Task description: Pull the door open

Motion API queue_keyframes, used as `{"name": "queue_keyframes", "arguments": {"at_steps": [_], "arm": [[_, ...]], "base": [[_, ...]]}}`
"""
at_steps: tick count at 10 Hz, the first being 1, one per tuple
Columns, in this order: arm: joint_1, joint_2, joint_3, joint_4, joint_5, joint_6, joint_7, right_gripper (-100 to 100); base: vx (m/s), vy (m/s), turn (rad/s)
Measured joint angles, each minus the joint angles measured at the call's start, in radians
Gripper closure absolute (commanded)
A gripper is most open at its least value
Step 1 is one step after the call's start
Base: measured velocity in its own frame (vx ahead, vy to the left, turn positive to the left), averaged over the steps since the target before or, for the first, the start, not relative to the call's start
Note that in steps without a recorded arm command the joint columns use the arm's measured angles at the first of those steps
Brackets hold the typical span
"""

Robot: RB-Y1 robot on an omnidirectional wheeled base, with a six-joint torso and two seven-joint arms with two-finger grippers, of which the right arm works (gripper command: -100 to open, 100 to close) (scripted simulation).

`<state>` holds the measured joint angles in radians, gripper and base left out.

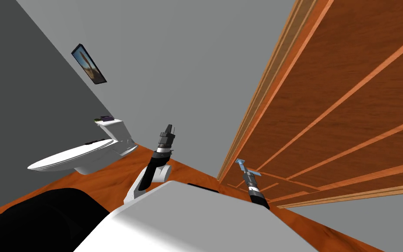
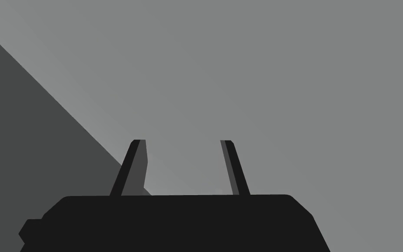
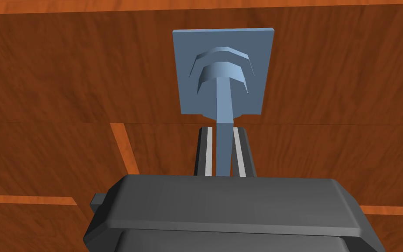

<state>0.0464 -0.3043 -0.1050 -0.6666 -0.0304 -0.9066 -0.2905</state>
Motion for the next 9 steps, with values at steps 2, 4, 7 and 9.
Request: {"name": "queue_keyframes", "arguments": {"at_steps": [2,4,7,9], "arm": [[0.013,-0.017,0.009,-0.006,0.006,-0.017,-0.019,100],[0.031,-0.033,0.023,-0.01,0.016,-0.04,-0.041,100],[0.063,-0.062,0.05,0.011,0.034,-0.096,-0.081,100],[0.08,-0.088,0.068,0.021,0.046,-0.134,-0.114,100]], "base": [[-0.158,-0.078,0.143],[-0.233,-0.052,0.15],[-0.219,-0.076,0.172],[-0.172,-0.058,0.096]]}}
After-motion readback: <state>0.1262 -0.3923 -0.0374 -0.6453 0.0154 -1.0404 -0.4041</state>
